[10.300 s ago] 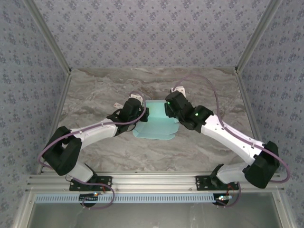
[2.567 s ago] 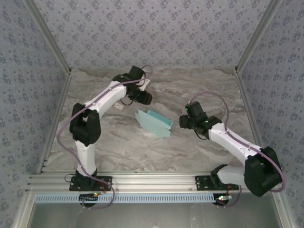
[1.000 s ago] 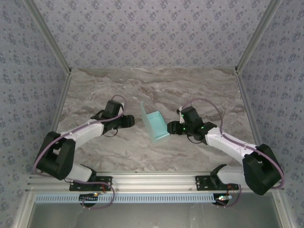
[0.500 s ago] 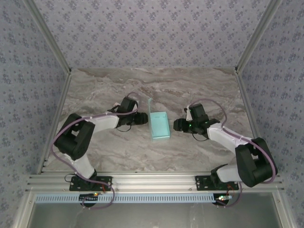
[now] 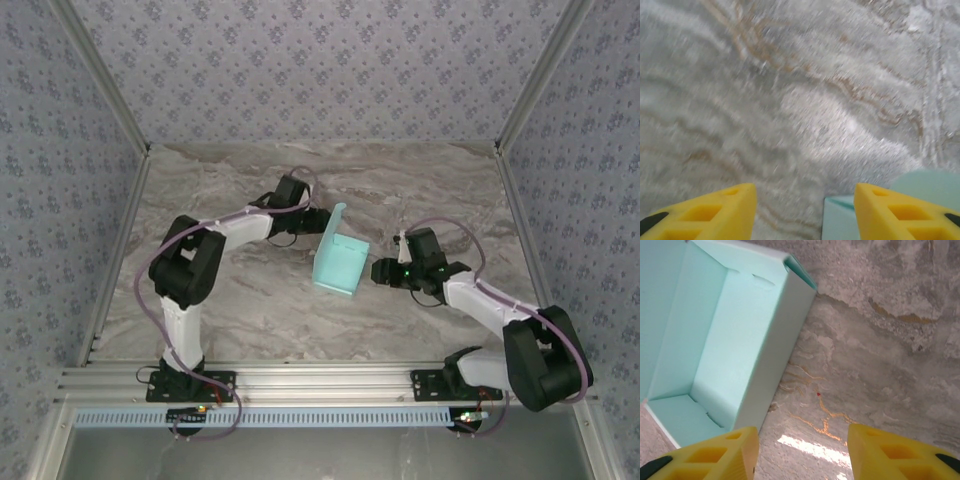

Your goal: Fold the paper box

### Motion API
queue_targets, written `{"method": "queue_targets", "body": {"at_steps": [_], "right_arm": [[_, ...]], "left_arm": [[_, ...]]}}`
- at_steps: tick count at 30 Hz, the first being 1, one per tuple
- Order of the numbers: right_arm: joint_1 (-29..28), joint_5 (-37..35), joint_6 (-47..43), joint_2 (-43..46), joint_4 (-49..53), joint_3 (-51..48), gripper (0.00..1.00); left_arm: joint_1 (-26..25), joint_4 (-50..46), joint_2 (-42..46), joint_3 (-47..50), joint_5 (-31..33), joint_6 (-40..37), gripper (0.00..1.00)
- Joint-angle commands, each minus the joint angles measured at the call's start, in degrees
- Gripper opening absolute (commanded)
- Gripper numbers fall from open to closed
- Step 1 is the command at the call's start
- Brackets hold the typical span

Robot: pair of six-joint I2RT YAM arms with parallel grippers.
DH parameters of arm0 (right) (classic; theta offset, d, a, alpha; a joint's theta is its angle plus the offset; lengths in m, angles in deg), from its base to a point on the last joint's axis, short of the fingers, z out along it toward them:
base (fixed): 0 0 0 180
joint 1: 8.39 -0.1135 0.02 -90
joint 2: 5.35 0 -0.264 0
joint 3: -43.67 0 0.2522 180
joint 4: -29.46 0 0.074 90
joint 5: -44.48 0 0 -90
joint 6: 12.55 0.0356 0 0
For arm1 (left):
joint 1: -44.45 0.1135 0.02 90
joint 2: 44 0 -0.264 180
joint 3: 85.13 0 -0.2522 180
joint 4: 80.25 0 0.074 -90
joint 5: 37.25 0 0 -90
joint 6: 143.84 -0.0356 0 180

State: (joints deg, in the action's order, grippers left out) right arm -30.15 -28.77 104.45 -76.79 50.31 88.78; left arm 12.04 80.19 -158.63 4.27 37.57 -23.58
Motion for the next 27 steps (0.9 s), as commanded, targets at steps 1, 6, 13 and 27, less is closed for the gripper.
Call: {"method": "queue_targets", "body": {"at_steps": [1, 6, 13, 27], "right_arm": [[-1.5, 0.0, 0.8, -0.3, -2.2, 0.1, 0.5], [-7.1, 0.4, 5.1, -1.4, -6.9, -2.3, 0.49], [-14.0, -0.7, 10.0, -1.8, -12.1, -4.3, 0.52], [-25.5, 0.1, 13.5, -17.4, -21.3, 6.8, 0.52]], "left_arm": [[-0.4, -4.7, -2.7, -6.8, -2.7, -2.9, 0.54], [0.4, -10.2, -4.8, -13.7, -2.1, -5.6, 0.54], [4.7, -9.1, 3.9, -7.1, 3.5, -6.7, 0.56], [13.3, 1.3, 28.7, 25.9, 11.4, -0.5, 0.61]]}}
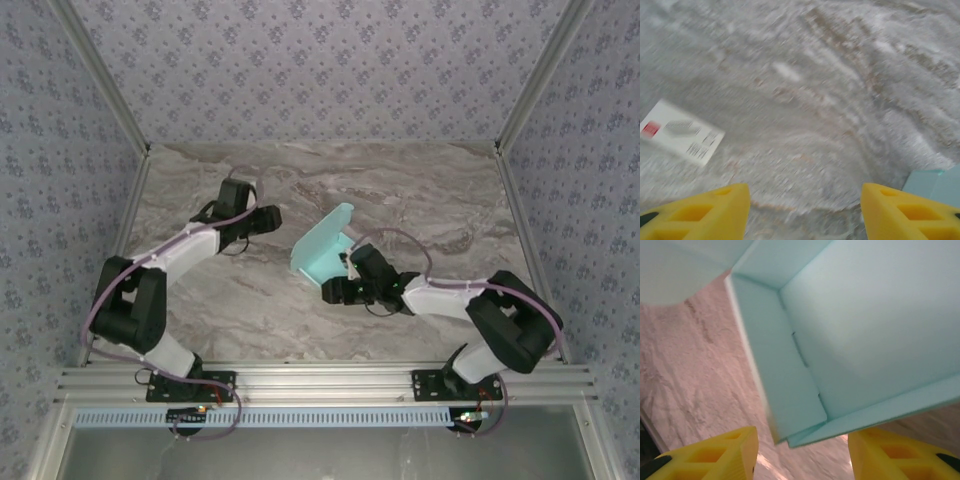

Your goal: Fold the paper box

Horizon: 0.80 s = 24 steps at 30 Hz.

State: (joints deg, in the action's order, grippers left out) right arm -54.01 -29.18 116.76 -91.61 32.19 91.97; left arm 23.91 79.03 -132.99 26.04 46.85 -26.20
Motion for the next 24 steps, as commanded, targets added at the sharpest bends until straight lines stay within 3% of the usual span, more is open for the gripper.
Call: {"method": "queue_targets", "body": {"at_steps": [1, 8, 15, 24], "right_arm": [[-2.3, 0.9, 1.1, -3.9, -3.3, 4.9, 0.52], [-3.5, -2.7, -2.7, -1.7, 3.0, 7.4, 0.54], [-0.5, -18.6, -13.1, 7.7, 23.4, 8.9, 0.53], [-0.2, -33.4, -10.7, 2.5, 33.7, 15.6, 0.48]], "left_arm": [[2.0, 2.9, 4.5, 6.1, 2.2, 2.4, 0.61], [3.0, 3.9, 11.5, 15.3, 1.6, 4.4, 0.64], [3.0, 3.2, 15.6, 19.0, -0.2, 3.9, 0.66], [3.0, 2.9, 16.5, 18.7, -0.7, 3.0, 0.66]]}}
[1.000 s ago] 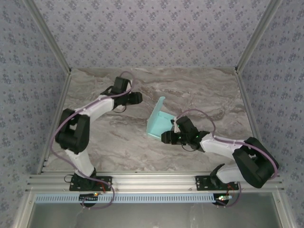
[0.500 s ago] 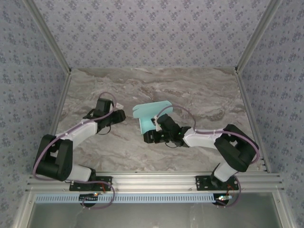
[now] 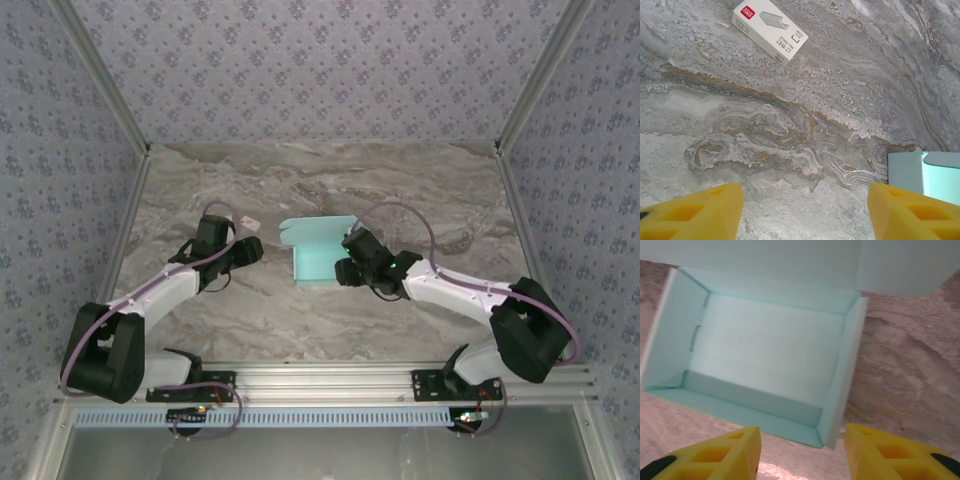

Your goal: Fold the paper box

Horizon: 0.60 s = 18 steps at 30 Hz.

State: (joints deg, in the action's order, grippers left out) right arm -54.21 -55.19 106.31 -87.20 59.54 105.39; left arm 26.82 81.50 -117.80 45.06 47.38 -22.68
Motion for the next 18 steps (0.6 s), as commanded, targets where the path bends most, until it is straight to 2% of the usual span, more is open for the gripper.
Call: {"method": "queue_targets", "body": {"at_steps": [1, 9, 18], "right_arm": [[0.0, -8.4, -0.1, -2.7, 6.8, 2.8, 0.48], [0.3, -10.8, -0.1, -10.7, 8.1, 8.2, 0.46], [0.2, -11.4, 0.1, -15.5, 9.1, 10.9, 0.34]], "left_arm": [[0.1, 0.4, 1.3, -0.3, -1.1, -0.7, 0.66], [0.0, 0.0, 1.2, -0.3, -1.2, -1.6, 0.66], [0.0, 0.0, 1.7, 0.0, -1.4, -2.0, 0.66]]}}
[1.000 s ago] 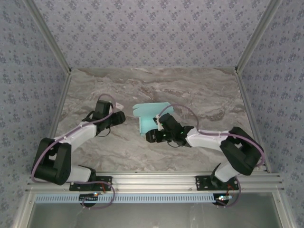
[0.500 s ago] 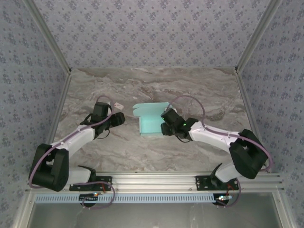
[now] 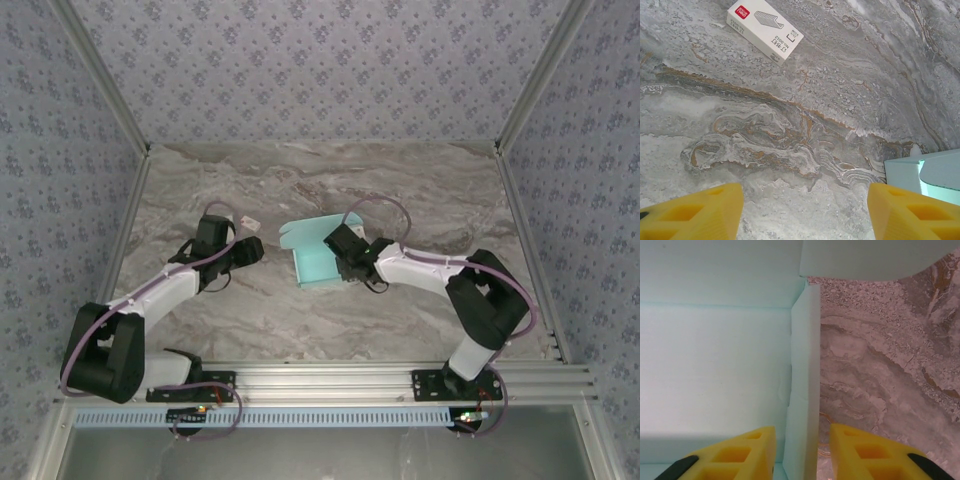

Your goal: Fold the paper box

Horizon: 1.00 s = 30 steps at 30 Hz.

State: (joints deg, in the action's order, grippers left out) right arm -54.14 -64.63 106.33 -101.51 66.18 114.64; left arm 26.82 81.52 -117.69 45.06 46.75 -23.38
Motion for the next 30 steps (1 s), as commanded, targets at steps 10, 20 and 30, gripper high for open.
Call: {"method": "queue_targets", "body": {"at_steps": [10, 20, 30], "right_arm": [[-0.3, -4.2, -0.5, -2.9, 4.6, 2.5, 0.22], [-0.9, -6.6, -0.6, -5.5, 7.5, 3.3, 0.14], [-1.7, -11.0, 0.9, -7.4, 11.2, 3.3, 0.1]], "left_arm": [[0.0, 0.3, 1.4, 0.2, -1.0, -1.3, 0.66], [0.0, 0.1, 1.6, 0.2, -1.0, -1.5, 0.66], [0.0, -0.5, 0.7, -0.8, 0.0, -1.8, 0.67]]}}
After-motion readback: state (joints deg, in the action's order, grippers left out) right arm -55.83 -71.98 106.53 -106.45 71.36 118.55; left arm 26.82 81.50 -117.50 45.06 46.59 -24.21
